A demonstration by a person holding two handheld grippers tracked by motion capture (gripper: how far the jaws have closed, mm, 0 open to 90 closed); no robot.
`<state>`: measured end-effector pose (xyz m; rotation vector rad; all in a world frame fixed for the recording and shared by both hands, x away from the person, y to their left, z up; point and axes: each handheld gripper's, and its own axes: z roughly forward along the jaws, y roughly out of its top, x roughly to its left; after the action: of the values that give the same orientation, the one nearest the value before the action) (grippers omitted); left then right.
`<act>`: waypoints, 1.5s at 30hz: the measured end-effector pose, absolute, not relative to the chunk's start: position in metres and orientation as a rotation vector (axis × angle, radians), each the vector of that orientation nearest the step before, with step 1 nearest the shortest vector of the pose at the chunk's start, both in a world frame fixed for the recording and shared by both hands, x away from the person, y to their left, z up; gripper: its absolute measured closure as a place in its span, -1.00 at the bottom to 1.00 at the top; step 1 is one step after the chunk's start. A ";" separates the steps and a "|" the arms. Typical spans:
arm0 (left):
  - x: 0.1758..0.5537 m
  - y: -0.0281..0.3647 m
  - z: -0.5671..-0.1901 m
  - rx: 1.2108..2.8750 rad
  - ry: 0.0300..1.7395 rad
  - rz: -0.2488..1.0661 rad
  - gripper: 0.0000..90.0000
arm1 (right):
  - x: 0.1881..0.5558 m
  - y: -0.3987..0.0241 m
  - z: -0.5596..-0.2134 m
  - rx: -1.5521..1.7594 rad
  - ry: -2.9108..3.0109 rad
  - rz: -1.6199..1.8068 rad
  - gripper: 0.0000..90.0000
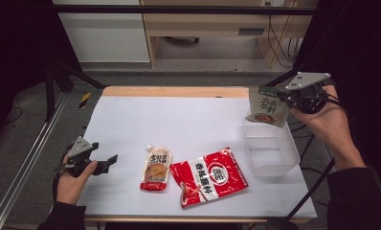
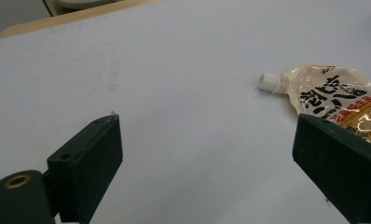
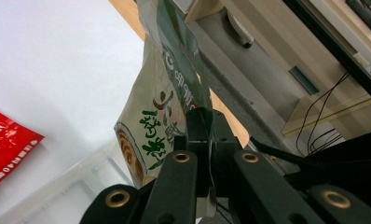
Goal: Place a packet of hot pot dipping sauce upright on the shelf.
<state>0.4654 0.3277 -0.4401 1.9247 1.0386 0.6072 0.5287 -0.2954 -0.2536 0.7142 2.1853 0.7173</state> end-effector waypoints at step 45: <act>0.456 0.330 -0.441 1.901 1.063 0.584 -0.81 | 0.599 -0.308 -0.328 0.825 2.295 0.720 1.00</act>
<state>0.4562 0.3303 -0.4412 1.9007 1.0634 0.5842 0.5992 -0.3081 -0.3284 0.8250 2.2953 0.7203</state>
